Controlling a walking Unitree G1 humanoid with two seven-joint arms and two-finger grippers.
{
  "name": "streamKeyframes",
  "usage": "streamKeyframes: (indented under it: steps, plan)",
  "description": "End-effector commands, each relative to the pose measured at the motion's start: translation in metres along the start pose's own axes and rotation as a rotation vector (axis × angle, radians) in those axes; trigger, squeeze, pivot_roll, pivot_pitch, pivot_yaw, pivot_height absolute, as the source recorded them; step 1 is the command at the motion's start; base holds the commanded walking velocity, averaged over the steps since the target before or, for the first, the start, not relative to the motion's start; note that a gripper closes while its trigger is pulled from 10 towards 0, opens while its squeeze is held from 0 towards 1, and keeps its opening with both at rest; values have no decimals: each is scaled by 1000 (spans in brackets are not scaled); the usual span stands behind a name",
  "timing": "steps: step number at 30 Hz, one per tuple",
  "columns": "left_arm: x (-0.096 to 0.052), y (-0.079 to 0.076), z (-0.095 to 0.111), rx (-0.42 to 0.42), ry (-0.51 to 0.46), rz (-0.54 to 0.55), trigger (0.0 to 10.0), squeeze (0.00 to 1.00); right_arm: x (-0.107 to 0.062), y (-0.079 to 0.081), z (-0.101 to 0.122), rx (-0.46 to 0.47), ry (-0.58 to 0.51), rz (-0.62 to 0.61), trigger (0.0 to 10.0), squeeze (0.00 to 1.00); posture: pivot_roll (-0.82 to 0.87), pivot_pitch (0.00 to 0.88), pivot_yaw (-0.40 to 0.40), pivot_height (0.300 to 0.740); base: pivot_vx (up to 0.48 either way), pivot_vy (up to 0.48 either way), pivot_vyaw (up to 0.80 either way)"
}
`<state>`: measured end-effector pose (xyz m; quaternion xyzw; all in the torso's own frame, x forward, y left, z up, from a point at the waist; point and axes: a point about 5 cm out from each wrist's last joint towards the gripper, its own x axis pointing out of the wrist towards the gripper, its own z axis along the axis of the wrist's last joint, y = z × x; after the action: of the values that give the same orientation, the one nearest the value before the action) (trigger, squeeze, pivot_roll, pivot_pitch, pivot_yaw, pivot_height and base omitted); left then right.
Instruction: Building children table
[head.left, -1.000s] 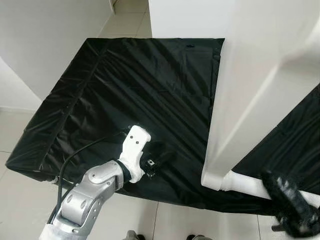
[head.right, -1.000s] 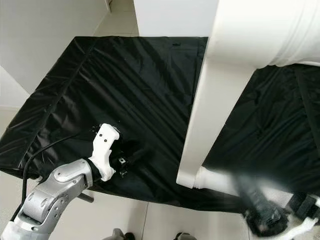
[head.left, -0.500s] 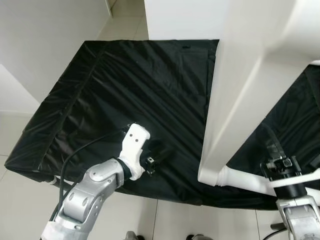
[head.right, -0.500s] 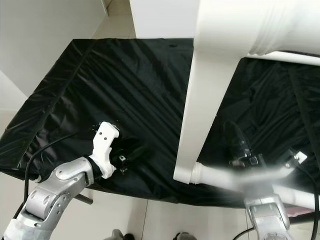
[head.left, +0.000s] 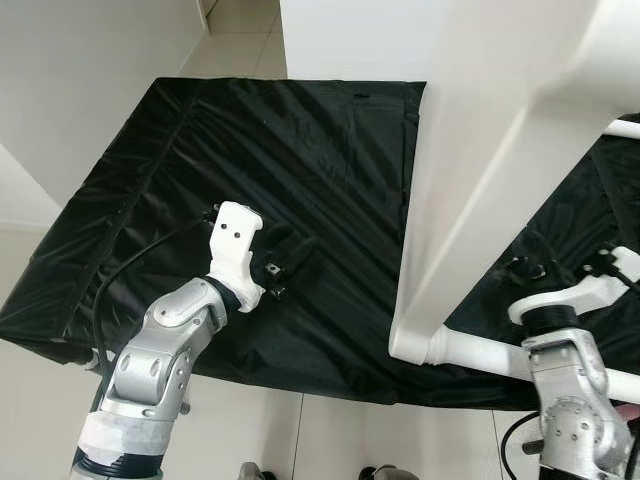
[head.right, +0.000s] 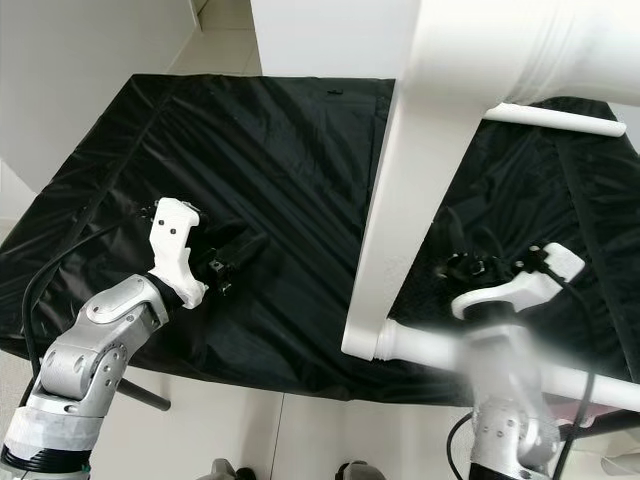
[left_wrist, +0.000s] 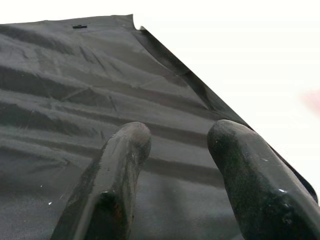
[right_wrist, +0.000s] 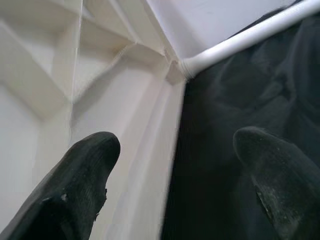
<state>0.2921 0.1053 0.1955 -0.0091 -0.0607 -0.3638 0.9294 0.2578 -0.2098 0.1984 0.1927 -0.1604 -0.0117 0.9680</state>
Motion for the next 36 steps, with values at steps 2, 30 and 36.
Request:
streamKeyframes:
  steps: [2,30,36]
  plan:
    - [-1,12,-6,-18,7,193,10000,0,1,5,-10,-75,19,-24,10000,0,-133,129,42,740,0,0,0]
    - [8,17,-14,-86,-25,263,10000,0,14,43,-37,-354,23,-69,10000,0,-147,141,51,740,0,0,0]
    - [10,17,-14,-73,-25,275,10000,0,14,44,-37,-373,14,-77,10000,0,-149,147,51,740,0,0,0]
